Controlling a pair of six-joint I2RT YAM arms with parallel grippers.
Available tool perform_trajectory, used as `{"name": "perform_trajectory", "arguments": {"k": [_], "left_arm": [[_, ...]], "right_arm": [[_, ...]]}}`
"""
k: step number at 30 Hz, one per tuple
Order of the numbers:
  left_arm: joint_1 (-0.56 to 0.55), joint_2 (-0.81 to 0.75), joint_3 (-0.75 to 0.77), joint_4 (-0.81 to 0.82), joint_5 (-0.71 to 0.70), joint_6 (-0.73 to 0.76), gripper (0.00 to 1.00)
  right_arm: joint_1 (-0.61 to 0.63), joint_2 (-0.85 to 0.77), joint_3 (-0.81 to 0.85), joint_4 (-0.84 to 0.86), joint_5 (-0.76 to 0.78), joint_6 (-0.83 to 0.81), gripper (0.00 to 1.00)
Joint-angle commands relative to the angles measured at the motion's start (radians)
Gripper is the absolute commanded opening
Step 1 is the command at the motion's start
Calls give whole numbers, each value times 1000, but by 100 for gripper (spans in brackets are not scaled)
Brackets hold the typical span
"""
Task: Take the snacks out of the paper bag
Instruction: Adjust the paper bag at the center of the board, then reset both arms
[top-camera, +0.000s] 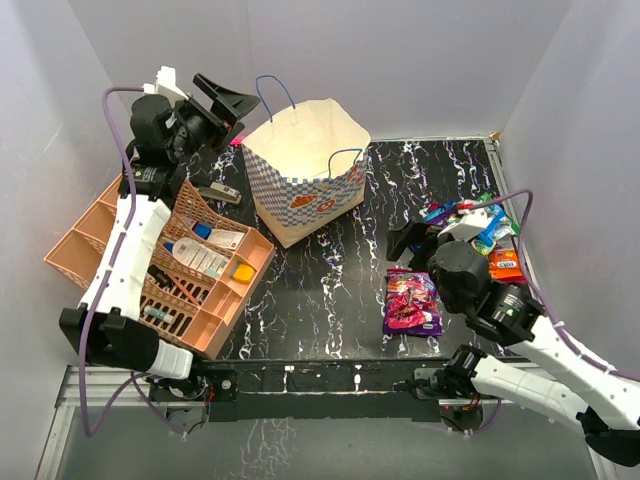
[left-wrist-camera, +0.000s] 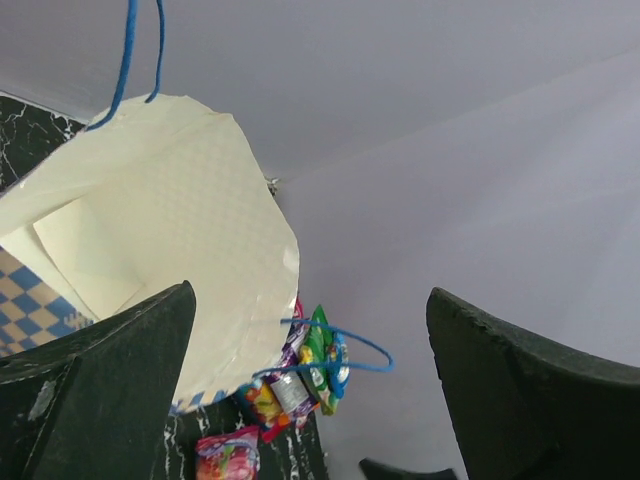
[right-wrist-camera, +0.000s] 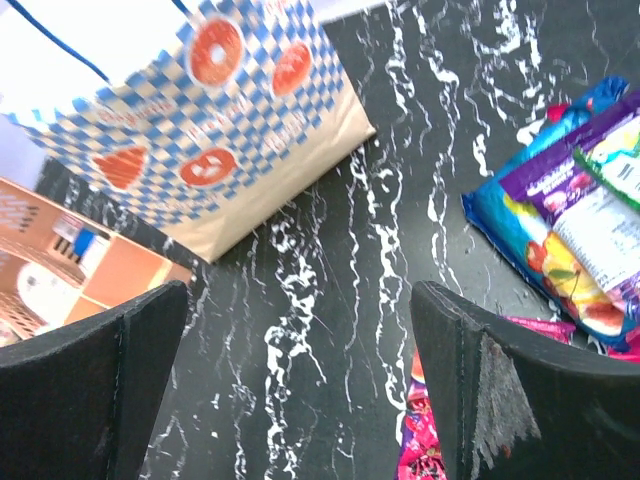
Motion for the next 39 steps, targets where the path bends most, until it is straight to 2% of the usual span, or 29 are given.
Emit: {"name": "perform_trajectory", "arguments": {"k": [1,4,9,15,17,21,24,31,36,39], "left_arm": [[5,-113,-36,-83,90,171,98],[5,-158,-10,-174,132,298,98],[5,-269,67,-349,154,542,98],[5,-468,64,-485,56,768,98],[5,-546,38,-488,-9,777,98],[5,-724,-101,-376,-120,726,98],[5,-792,-156,-337,-194,686,99],[5,-769,-134,-420,-233,636,98],[5,-754,-118,-439,-226,606,98],[5,-738,-100,-459,-220,607,98]], "right_arm": [[-4,-23,163,-17,-48,-81,98],[-4,-53,225,0,-157,-156,98],[-4,-56,340,21,-192,-245,98],[-4,30,553,-70,-172,-295,98],[-5,52,620,-91,-174,-310,98],[-4,70,717,-113,-169,-329,98],[-5,69,764,-124,-160,-351,98],[-4,84,818,-165,-103,-365,98],[-4,85,794,-162,-111,-365,98],[-5,87,788,-164,-36,-354,98]]}}
